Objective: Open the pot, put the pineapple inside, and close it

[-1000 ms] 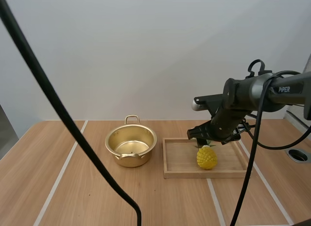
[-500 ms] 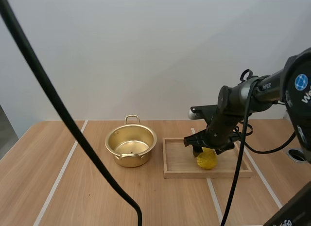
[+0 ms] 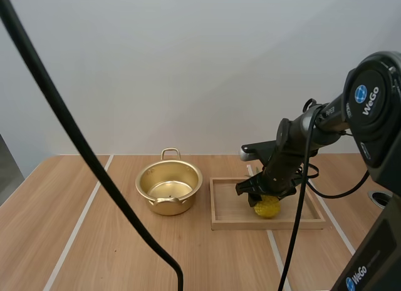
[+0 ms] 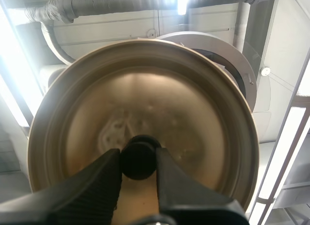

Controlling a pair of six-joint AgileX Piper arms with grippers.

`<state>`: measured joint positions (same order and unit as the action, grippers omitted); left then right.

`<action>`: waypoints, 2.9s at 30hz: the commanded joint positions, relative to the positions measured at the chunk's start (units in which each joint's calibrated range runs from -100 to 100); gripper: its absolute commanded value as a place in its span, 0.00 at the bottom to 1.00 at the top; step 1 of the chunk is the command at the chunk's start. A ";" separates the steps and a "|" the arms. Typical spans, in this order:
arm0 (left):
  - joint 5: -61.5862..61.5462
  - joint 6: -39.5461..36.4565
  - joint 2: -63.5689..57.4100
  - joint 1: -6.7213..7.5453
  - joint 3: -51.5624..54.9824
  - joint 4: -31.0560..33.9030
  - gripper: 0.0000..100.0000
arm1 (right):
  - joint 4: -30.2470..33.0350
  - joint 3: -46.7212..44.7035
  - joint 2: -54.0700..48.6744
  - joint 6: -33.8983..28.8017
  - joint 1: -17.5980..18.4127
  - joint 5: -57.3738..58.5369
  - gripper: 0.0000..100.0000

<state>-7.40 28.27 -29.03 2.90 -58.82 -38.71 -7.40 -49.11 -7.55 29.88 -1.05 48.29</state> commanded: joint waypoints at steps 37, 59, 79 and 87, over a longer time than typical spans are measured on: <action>-1.51 1.66 -0.12 0.15 -0.17 0.34 0.00 | -4.89 32.40 -46.42 -0.81 -0.18 7.08 0.00; -6.07 2.80 -0.12 0.15 -0.17 0.34 0.00 | -41.47 35.66 -11.04 29.70 5.19 42.98 0.00; -10.75 6.13 0.14 0.15 -0.17 0.44 0.00 | -26.10 35.66 14.33 31.60 12.68 39.12 0.00; -15.00 6.13 0.24 0.15 -0.17 0.44 0.00 | -26.08 35.66 18.99 33.06 12.73 36.05 0.00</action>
<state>-20.98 34.20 -29.03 2.90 -58.82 -38.71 -33.59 -13.82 10.86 62.18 11.61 84.67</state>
